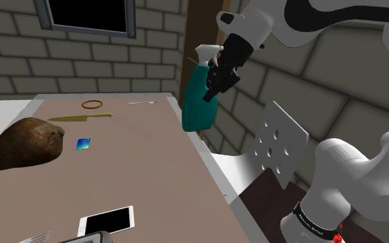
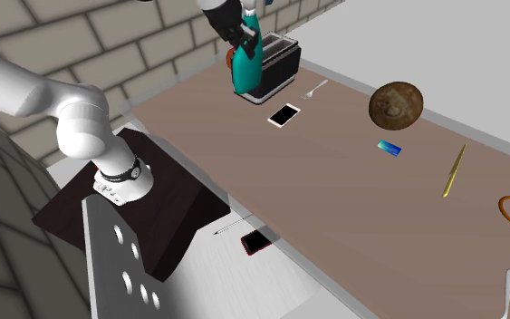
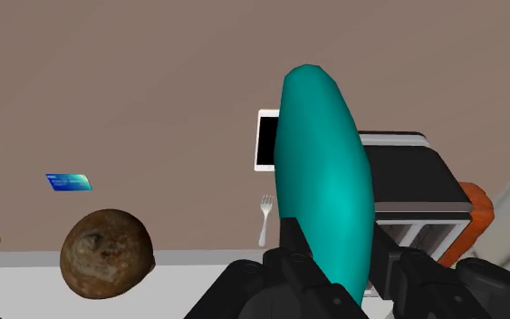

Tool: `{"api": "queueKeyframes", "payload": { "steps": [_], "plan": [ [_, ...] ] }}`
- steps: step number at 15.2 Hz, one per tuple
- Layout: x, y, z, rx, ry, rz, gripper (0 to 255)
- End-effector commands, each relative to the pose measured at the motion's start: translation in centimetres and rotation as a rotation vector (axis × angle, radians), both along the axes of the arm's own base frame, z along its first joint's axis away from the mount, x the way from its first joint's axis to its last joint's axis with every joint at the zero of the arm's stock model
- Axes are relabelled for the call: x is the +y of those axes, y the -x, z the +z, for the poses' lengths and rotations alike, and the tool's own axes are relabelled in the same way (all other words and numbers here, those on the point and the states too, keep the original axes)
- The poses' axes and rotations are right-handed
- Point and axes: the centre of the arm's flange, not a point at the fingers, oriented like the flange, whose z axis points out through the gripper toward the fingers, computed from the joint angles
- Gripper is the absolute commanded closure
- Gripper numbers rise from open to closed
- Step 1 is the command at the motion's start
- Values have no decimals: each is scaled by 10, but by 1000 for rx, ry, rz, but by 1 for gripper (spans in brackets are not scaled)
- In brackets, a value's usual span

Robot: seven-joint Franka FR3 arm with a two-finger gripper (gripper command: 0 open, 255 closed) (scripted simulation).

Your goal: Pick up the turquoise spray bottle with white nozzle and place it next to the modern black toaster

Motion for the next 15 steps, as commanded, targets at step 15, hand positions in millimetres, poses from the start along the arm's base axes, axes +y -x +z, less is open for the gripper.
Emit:
{"api": "queueKeyframes", "payload": {
  "steps": [15],
  "plan": [
    [164, 138, 5, 0, 0, -2, 255]
  ]
}}
